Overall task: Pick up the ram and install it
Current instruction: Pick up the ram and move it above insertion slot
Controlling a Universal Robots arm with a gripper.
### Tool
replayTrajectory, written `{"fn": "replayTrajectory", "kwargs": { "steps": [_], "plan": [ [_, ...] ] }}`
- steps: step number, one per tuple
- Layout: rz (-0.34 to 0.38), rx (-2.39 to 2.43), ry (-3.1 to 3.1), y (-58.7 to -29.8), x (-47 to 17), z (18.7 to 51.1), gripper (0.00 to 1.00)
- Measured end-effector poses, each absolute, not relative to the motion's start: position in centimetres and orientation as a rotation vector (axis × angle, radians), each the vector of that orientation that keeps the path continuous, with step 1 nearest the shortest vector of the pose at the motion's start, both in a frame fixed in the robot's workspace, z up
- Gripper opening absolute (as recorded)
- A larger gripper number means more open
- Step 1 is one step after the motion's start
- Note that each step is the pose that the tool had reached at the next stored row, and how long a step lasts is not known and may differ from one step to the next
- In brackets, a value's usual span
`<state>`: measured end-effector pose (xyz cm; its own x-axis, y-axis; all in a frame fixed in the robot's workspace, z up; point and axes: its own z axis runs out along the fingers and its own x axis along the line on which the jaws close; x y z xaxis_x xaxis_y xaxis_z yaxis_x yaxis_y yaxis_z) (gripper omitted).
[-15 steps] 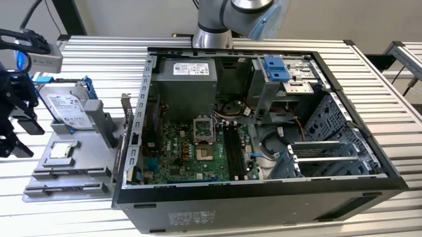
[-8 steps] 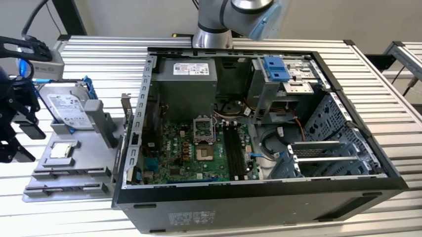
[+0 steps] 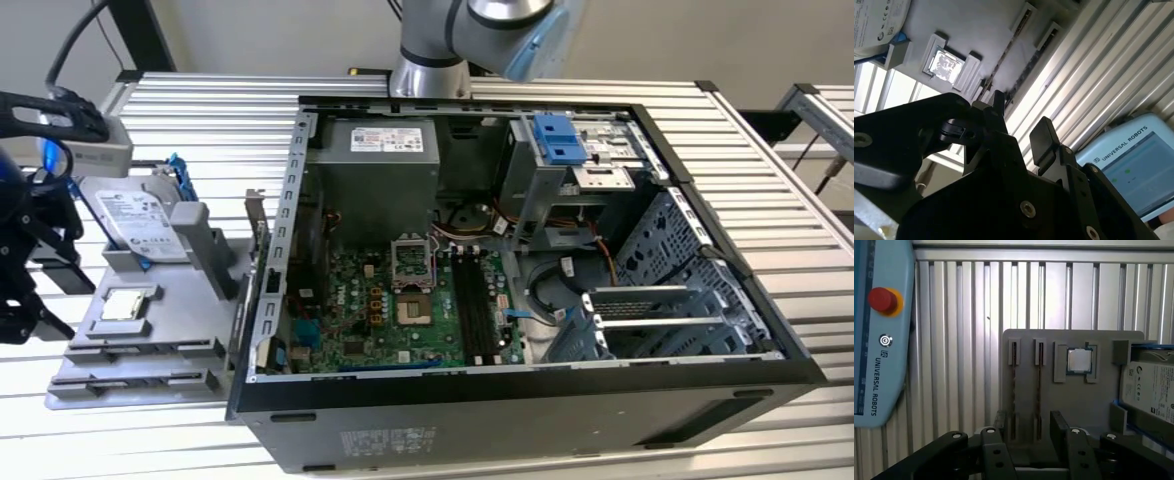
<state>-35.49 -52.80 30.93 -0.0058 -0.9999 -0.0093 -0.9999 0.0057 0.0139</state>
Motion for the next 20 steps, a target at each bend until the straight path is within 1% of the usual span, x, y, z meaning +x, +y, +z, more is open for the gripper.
{"fn": "replayTrajectory", "kwargs": {
  "steps": [20],
  "plan": [
    [-0.026,2.213,-2.225,-53.3,-36.2,27.8,1.0]
  ]
}}
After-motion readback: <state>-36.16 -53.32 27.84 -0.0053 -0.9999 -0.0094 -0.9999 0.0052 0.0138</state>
